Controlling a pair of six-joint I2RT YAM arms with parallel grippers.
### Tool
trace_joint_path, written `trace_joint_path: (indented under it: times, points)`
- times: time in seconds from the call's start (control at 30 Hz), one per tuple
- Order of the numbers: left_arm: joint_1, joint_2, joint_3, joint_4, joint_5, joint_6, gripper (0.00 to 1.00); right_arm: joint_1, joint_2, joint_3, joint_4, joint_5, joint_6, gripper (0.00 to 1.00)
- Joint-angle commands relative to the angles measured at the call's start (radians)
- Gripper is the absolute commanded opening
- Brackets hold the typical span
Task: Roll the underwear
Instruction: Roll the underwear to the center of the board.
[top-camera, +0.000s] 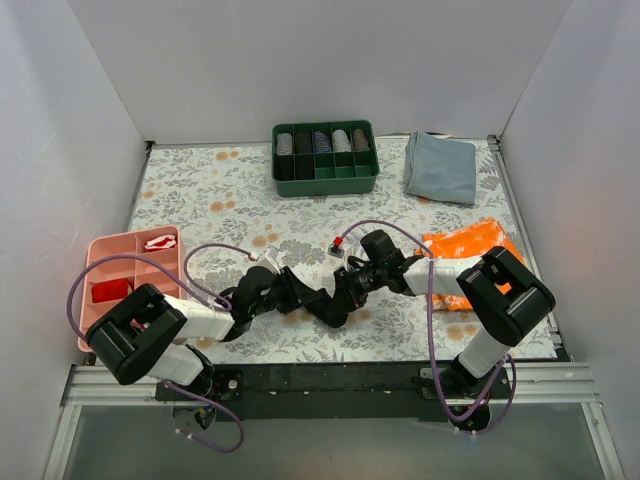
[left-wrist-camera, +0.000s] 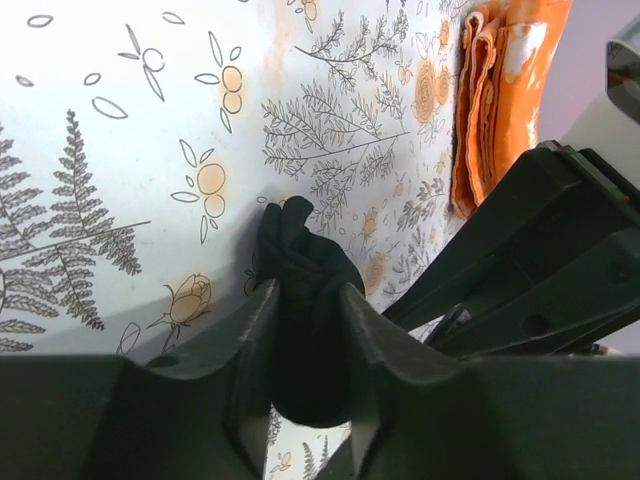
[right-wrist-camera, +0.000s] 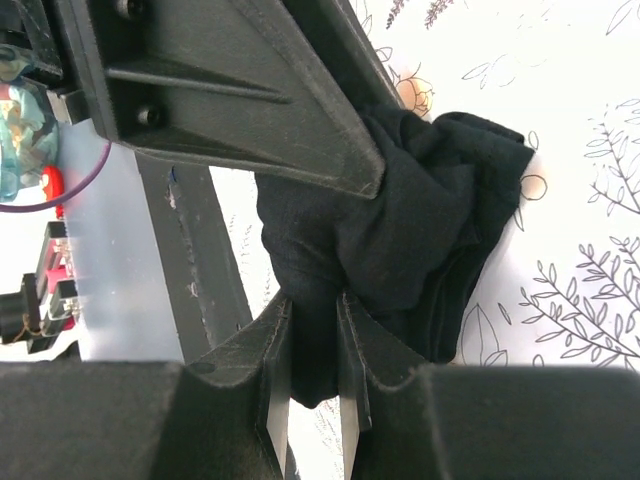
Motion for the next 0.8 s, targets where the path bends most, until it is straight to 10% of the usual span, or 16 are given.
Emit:
trace_joint_path:
  times: [0.0,0.1,0.23,0.47,0.77]
  points:
    - [-0.012,0.023,0.041,0.002,0.004,0.026,0.22,-0.001,0.028,0.024,0.006,-0.041,0.019,0.28]
    - [-0.013,0.034,0.077,-0.052,0.010,0.044,0.14,0.000,0.006,0.026,-0.004,-0.032,0.025,0.41]
    - [-0.013,0.055,0.115,-0.153,0.005,0.055,0.10,0.003,-0.119,0.026,-0.089,0.158,-0.014,0.93]
    - [-0.013,0.083,0.185,-0.291,0.014,0.069,0.09,0.045,-0.469,-0.014,-0.238,0.576,-0.134,0.98]
    - [-0.015,0.177,0.328,-0.501,0.050,0.051,0.09,0.337,-0.525,-0.025,-0.310,1.010,-0.211,0.99]
